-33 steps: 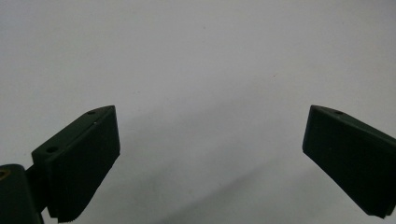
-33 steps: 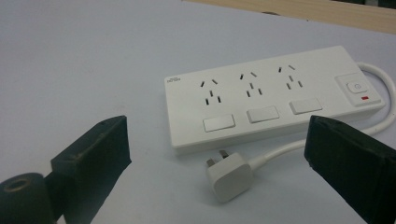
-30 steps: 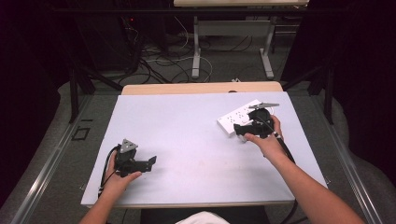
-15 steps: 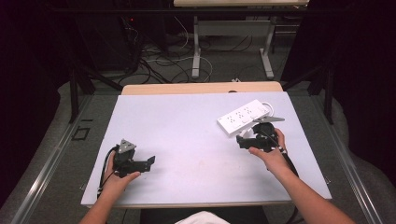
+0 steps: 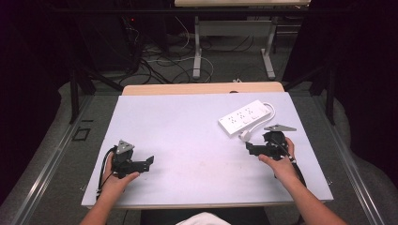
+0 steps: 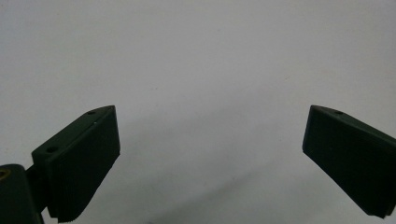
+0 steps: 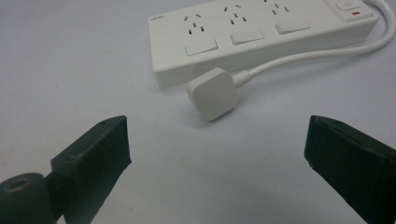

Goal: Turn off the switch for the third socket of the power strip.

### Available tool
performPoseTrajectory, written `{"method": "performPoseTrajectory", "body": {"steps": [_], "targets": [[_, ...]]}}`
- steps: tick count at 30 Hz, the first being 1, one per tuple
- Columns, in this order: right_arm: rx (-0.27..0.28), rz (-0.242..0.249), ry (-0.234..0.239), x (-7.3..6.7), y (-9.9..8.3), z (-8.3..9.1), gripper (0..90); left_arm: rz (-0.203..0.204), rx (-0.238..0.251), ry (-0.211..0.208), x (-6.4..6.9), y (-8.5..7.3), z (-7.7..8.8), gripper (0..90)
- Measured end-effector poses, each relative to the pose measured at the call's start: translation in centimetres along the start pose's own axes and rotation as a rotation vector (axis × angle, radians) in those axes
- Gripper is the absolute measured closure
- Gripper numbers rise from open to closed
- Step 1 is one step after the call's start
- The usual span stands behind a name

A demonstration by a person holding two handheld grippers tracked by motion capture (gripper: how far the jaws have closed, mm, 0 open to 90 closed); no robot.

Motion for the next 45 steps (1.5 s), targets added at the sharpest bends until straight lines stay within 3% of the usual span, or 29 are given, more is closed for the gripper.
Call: {"method": "performPoseTrajectory", "body": {"steps": [20,30,35,39,45], "targets": [[-0.006,-0.001,-0.041,3.2,-3.5,0.3,7.8,0.006,-0.003,0.003,0.0,-0.1,0.0,4.0],[-0.003,-0.076,-0.070,5.2,-4.2,0.2,7.9,0.002,0.000,0.000,-0.1,0.0,0.1,4.0],[-0.001,-0.072,-0.106,6.1,-4.5,-0.1,7.9,-0.011,-0.009,-0.002,-0.1,0.0,0.0,4.0],[0.011,-0.080,-0.122,6.7,-4.5,-0.1,7.9,0.001,-0.008,-0.009,0.0,0.0,0.0,4.0],[0.018,-0.146,-0.137,8.0,-4.4,0.1,8.3,-0.002,0.000,-0.006,0.0,0.0,-0.1,4.0]]}}
Point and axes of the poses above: each handheld gripper's, and its own axes: z roughly backward along the jaws, y roughly out of its top, x roughly to its right, the point moved 5 cm from there along -z, roughly forward along the jaws, and after that the axes turned 11 degrees about -y, right-handed, at the moved point
